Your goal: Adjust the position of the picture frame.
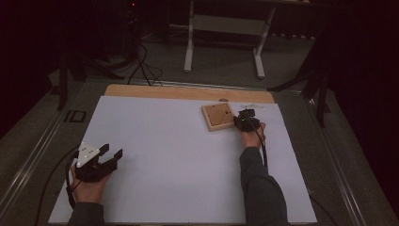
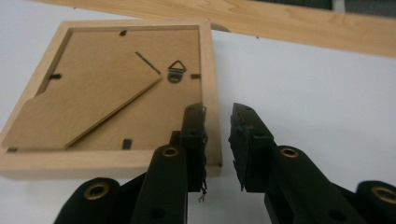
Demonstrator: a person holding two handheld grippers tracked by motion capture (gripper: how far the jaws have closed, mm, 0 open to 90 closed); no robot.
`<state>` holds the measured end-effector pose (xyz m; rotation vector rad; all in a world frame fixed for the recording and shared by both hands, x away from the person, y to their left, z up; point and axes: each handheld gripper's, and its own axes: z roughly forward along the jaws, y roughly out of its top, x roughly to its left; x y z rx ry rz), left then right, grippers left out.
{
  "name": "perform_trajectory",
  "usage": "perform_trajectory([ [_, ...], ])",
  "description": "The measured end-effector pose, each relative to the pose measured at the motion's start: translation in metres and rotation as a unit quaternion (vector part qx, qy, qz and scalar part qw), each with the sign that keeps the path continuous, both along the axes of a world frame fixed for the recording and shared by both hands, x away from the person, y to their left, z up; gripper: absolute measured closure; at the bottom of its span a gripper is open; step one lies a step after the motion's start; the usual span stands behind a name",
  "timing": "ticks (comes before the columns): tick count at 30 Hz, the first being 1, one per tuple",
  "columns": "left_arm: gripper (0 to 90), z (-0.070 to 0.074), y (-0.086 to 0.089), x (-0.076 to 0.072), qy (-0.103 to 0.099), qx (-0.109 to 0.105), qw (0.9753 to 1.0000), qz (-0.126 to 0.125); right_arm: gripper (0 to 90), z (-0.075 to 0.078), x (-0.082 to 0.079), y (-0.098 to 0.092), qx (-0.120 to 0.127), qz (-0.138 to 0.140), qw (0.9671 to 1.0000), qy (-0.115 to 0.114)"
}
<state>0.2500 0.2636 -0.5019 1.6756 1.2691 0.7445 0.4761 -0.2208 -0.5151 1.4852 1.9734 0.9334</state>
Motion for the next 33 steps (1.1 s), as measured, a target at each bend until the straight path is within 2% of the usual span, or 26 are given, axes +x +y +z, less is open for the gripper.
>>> perform_trajectory([
  [3, 43.3, 0.0, 0.0, 0.0, -0.001, 0.002, 1.0, 0.001, 75.0, 0.001, 0.002, -0.002, 0.005, 0.002, 1.0, 0.006],
  [4, 43.3, 0.001, 0.0, -0.002, -0.006, 0.005, 1.0, 0.002, 80.3, 0.001, 0.003, -0.001, 0.005, 0.008, 0.9999, 0.011],
  [5, 43.3, 0.001, 0.0, -0.002, -0.007, 0.007, 1.0, 0.002, 81.1, 0.002, 0.003, 0.0, 0.007, 0.009, 0.9998, 0.013],
  [9, 43.3, 0.002, -0.001, -0.003, -0.01, 0.014, 0.9999, 0.002, 81.7, 0.003, 0.003, 0.002, -0.003, 0.006, 0.9998, 0.019],
  [16, 43.3, 0.001, 0.0, -0.002, -0.008, 0.007, 0.9999, 0.004, 82.0, 0.006, -0.002, 0.006, -0.014, 0.011, 0.9994, 0.031],
  [28, 43.3, 0.001, 0.001, -0.002, -0.01, 0.004, 0.9999, 0.005, 81.8, 0.005, -0.02, 0.009, 0.007, 0.016, 0.9992, 0.035],
  [33, 43.3, 0.001, 0.001, -0.002, -0.01, 0.003, 0.9999, 0.006, 81.2, 0.007, -0.02, 0.01, 0.002, 0.028, 0.9987, 0.043],
])
